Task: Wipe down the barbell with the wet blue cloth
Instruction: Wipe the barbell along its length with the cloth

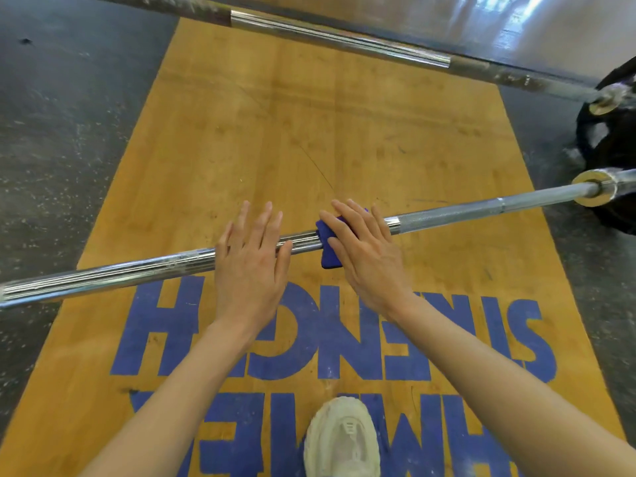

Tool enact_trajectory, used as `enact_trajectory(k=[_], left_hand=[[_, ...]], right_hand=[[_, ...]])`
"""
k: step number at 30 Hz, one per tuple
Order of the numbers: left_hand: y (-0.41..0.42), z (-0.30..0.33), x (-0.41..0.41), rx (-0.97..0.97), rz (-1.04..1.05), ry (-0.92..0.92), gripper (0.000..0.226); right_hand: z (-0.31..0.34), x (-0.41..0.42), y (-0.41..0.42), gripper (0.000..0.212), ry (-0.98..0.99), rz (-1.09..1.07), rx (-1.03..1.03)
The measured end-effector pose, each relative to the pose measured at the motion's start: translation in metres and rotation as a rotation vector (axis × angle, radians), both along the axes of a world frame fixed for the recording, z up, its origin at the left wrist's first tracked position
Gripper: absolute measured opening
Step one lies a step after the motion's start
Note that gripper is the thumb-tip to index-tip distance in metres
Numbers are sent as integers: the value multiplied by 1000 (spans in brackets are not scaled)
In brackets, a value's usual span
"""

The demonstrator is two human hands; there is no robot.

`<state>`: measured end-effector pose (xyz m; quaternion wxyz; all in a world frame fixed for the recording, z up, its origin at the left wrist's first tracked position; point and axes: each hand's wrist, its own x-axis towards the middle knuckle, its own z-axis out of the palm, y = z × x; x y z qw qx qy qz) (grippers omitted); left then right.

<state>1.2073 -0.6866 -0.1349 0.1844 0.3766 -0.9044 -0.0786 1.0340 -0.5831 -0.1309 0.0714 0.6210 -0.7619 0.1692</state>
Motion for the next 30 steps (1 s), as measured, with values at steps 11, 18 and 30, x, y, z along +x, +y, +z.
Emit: enact_trajectory(k=[11,18,30], left_hand=[[0,0,1,-26,11,-52,54],[-9,5,2,52,-31,-107,51],[-17,2,-7,-38,-11,-107,55]], right_hand=[[-33,1,-10,45,-22,-174,-250],[-29,-1,-13,43,-8,4,-178],[-47,5,-22,45,19,-136,-250]])
